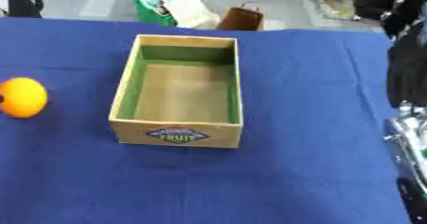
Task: Pick up objects on the table and place them in the box.
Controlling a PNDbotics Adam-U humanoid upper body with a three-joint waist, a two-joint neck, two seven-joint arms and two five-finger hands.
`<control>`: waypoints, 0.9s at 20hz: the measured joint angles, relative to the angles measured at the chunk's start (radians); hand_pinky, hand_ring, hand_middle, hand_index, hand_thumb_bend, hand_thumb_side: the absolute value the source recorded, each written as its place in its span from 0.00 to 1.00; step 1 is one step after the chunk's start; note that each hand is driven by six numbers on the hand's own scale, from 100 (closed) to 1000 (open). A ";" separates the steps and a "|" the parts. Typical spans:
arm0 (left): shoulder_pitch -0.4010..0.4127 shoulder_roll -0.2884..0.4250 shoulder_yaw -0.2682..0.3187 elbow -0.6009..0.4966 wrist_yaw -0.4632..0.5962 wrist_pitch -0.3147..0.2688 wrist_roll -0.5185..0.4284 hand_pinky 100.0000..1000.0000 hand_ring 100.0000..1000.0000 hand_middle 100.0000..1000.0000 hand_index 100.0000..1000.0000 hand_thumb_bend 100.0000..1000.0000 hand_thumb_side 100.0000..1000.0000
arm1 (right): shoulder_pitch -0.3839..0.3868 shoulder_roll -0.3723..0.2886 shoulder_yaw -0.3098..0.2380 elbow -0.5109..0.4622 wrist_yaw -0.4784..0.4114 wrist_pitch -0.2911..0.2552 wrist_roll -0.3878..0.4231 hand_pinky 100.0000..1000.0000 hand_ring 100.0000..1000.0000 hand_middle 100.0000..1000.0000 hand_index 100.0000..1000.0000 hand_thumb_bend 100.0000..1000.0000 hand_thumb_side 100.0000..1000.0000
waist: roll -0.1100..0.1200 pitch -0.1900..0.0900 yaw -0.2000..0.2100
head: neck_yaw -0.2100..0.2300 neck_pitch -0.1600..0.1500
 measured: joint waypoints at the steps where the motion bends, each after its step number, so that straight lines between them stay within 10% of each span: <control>1: -0.004 0.000 0.000 -0.003 0.000 0.000 -0.015 0.71 0.76 0.80 0.96 0.63 0.63 | 0.002 0.000 0.000 0.000 0.000 0.000 0.000 0.67 0.62 0.56 0.70 0.00 1.00 | 0.000 0.000 0.001 | 0.000 0.000; 18: -0.023 -0.051 -0.028 0.055 -0.064 0.013 -0.140 0.68 0.77 0.78 0.98 0.66 0.63 | 0.007 0.001 0.006 0.000 0.000 0.002 0.006 0.67 0.63 0.56 0.70 0.00 1.00 | -0.006 0.000 -0.003 | 0.011 0.000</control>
